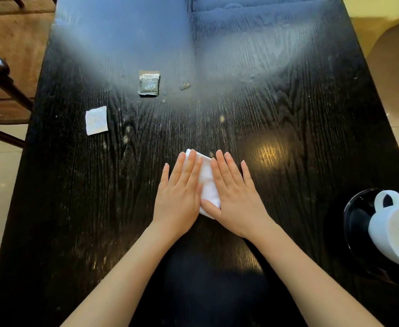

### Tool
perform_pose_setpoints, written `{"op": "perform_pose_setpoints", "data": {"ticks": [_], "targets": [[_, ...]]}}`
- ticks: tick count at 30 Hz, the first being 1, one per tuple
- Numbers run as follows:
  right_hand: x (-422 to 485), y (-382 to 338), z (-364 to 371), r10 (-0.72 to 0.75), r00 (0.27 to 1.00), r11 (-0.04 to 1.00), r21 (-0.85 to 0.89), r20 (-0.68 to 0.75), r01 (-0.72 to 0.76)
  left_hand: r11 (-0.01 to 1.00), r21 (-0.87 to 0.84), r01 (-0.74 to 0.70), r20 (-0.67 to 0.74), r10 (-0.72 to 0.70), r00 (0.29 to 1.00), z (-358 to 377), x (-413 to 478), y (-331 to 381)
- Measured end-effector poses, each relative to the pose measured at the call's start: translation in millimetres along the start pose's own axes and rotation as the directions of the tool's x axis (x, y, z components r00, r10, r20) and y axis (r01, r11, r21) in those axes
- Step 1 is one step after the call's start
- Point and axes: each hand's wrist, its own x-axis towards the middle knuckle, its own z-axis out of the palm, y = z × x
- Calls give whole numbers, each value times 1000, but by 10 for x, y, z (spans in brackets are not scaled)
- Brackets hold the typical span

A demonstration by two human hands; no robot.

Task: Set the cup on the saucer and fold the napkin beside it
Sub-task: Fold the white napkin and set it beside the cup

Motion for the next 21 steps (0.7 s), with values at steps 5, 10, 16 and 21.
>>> {"op": "perform_pose_setpoints", "data": {"ticks": [5, 10, 16, 21], "targets": [[19, 52, -1, -24, 998, 999, -29, 55, 26, 978, -166, 127, 128, -106, 986, -73, 132, -285], [28, 65, -61, -55, 995, 998, 11, 84, 54, 883, -456, 115, 20, -119, 993, -230, 142, -407], [21, 127, -168, -80, 997, 966, 249, 19, 72, 436, -725, 533, 308, -486, 818, -464, 232, -257], [24, 153, -129, -93, 995, 966, 247, 38, 81, 433, -711, 554, 530, -188, 827, -568, 413, -205]]}}
